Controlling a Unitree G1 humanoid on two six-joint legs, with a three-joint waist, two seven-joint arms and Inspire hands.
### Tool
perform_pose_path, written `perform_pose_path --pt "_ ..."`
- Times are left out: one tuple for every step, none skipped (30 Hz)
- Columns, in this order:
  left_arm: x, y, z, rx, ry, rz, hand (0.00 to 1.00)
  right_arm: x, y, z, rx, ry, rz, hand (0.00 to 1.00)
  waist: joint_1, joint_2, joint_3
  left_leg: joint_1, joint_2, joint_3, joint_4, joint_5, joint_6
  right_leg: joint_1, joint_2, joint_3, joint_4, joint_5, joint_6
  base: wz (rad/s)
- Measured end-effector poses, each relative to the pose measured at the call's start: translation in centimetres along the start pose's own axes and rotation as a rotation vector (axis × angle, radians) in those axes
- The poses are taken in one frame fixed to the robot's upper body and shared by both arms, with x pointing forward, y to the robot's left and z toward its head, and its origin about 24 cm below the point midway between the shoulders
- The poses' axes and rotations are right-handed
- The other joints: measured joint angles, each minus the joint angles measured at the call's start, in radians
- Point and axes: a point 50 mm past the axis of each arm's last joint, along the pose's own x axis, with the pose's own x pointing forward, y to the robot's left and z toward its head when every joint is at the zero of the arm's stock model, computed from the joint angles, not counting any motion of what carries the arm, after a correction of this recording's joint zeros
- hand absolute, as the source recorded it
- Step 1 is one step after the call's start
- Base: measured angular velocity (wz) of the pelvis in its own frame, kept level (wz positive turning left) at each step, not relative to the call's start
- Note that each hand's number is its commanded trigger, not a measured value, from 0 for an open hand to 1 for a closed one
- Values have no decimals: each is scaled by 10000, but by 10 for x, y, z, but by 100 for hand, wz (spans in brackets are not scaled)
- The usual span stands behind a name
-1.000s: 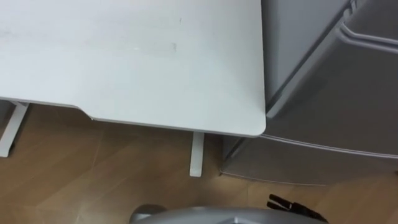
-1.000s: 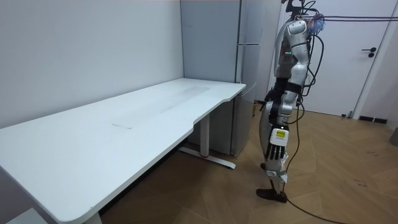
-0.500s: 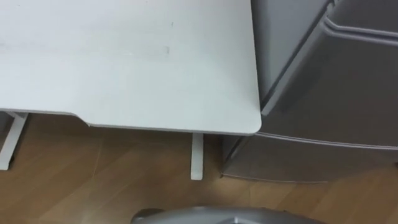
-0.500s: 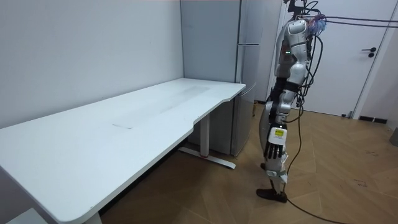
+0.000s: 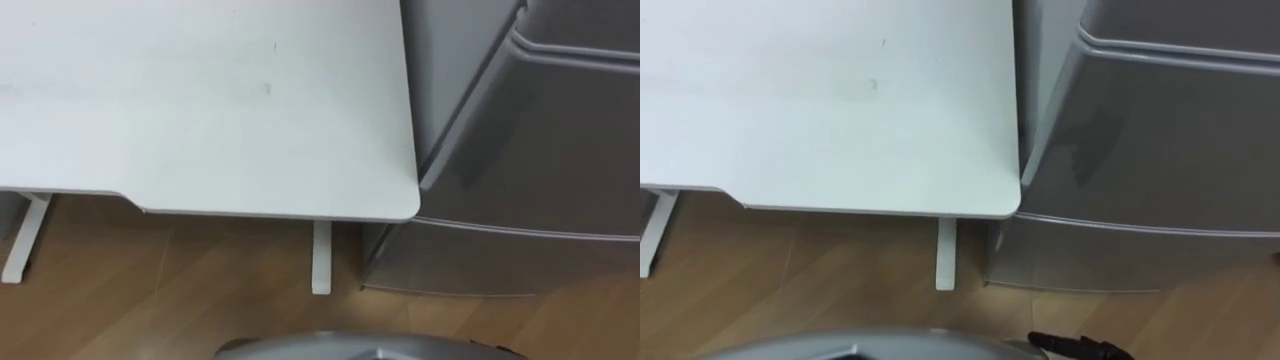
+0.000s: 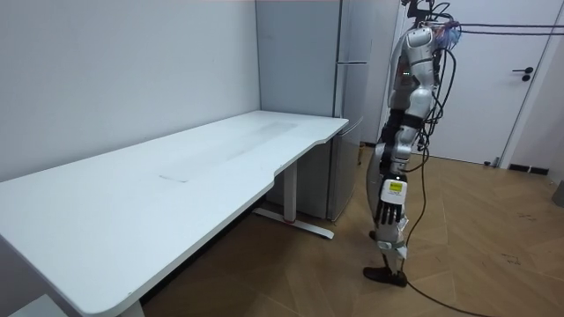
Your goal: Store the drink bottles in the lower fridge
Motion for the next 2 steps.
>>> perform_pose_path --pt "0 0 0 30 -18 -1 0 1 2 0 -18 -7 28 0 11 3 -2 7 0 -21 2 0 0 30 0 -31 -2 0 0 8" --pt "0 0 0 91 -30 -2 0 1 3 0 -32 -2 56 0 21 7 -4 11 0 -28 3 0 0 42 0 -46 -2 1 0 5"
